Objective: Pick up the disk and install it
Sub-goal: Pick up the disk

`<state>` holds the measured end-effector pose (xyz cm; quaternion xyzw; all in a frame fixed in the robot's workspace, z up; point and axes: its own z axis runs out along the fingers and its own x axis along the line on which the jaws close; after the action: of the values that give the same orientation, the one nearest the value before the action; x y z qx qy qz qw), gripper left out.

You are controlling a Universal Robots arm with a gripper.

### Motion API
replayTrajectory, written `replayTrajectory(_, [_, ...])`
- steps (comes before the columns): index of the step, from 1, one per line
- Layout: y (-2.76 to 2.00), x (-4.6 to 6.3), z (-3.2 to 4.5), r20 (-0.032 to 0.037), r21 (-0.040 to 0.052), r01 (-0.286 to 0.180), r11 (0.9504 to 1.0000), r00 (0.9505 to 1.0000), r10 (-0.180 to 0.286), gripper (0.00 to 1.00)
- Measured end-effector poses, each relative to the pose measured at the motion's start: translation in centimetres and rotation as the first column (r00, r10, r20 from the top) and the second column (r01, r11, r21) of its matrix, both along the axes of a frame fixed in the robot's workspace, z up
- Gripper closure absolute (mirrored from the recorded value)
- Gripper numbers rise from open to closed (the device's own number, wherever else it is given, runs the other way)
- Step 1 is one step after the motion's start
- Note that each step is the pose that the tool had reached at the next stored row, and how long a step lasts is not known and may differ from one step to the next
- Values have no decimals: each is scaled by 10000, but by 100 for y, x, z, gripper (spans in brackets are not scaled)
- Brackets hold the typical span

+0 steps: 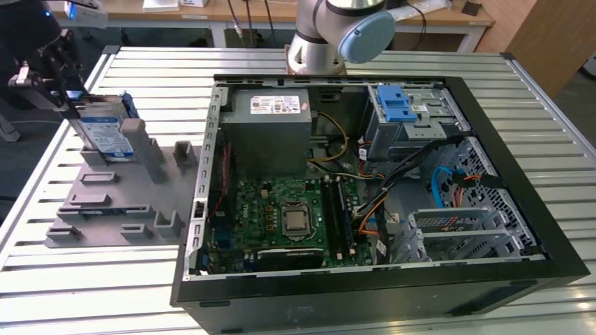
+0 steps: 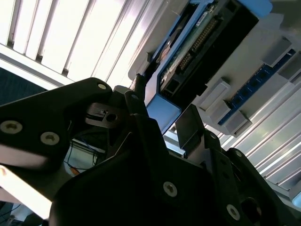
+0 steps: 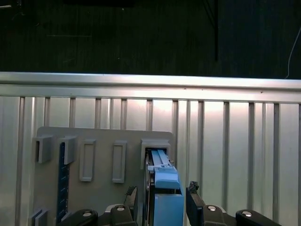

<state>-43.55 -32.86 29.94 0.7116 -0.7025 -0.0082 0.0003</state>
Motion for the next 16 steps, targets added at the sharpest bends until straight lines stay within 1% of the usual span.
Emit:
replayTrajectory(6, [0, 0, -59, -9, 0, -1, 10000, 10000, 1, 47])
replayTrajectory(8, [0, 0, -73, -9, 0, 0, 10000, 10000, 0, 49])
replayTrajectory(9, [-1, 0, -78, -10, 0, -3, 10000, 10000, 3, 55])
replayTrajectory(12, [-11, 0, -90, -9, 1, -27, 10000, 10000, 27, 55])
replayTrajectory(16, [-13, 0, -96, -10, 0, -49, 10000, 10000, 49, 55])
